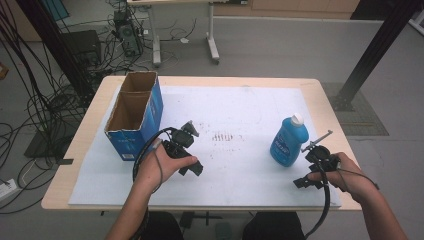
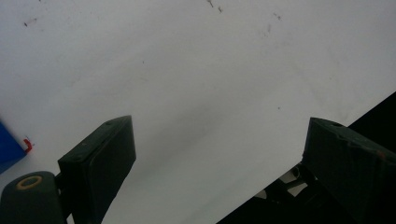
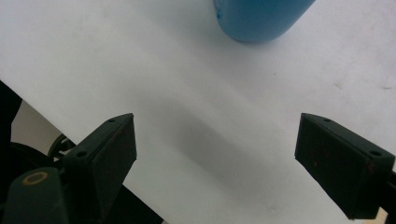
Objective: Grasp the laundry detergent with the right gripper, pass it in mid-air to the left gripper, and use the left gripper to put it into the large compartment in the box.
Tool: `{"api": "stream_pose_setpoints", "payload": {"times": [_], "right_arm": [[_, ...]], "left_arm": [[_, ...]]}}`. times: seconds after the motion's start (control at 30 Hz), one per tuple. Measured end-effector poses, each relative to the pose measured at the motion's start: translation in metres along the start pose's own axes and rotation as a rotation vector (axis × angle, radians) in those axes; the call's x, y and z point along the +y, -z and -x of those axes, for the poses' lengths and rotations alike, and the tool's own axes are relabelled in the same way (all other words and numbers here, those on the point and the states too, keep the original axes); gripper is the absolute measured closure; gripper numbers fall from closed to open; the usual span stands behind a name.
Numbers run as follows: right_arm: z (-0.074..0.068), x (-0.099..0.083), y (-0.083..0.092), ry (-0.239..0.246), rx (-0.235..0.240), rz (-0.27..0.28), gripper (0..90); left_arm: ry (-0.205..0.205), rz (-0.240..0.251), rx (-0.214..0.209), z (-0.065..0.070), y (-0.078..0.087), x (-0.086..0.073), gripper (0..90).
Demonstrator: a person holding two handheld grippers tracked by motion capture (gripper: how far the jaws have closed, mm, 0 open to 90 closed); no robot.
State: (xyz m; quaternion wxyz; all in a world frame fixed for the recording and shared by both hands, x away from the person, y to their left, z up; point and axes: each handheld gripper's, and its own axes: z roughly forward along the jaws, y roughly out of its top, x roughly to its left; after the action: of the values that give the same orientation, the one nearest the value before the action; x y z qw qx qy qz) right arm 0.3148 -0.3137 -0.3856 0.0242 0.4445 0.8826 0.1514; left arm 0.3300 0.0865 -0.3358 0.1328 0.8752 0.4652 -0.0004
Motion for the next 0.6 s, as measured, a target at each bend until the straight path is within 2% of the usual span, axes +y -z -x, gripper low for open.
{"api": "stream_pose_setpoints", "payload": {"times": [0.1, 0.2, 0.3, 0.5, 0.6], "right_arm": [[0.001, 0.0, -0.001, -0.006, 0.0, 0.009, 12.3], [0.002, -0.002, -0.004, -0.011, -0.022, 0.028, 11.9], [0.003, -0.003, -0.006, -0.023, -0.016, 0.053, 11.8], [0.003, -0.006, -0.012, -0.013, -0.032, 0.091, 10.9], [0.001, -0.007, -0.016, -0.019, -0.025, 0.116, 10.9]], "left_arm": [[-0.001, 0.0, 0.0, 0.0, 0.0, 0.001, 9.8], [0.002, 0.007, -0.014, 0.001, -0.001, 0.0, 9.8], [-0.001, 0.01, -0.016, 0.003, -0.001, 0.0, 9.8], [-0.003, 0.013, -0.024, 0.004, -0.002, 0.0, 9.8], [0.004, 0.021, -0.026, 0.004, -0.001, -0.001, 9.7]]}}
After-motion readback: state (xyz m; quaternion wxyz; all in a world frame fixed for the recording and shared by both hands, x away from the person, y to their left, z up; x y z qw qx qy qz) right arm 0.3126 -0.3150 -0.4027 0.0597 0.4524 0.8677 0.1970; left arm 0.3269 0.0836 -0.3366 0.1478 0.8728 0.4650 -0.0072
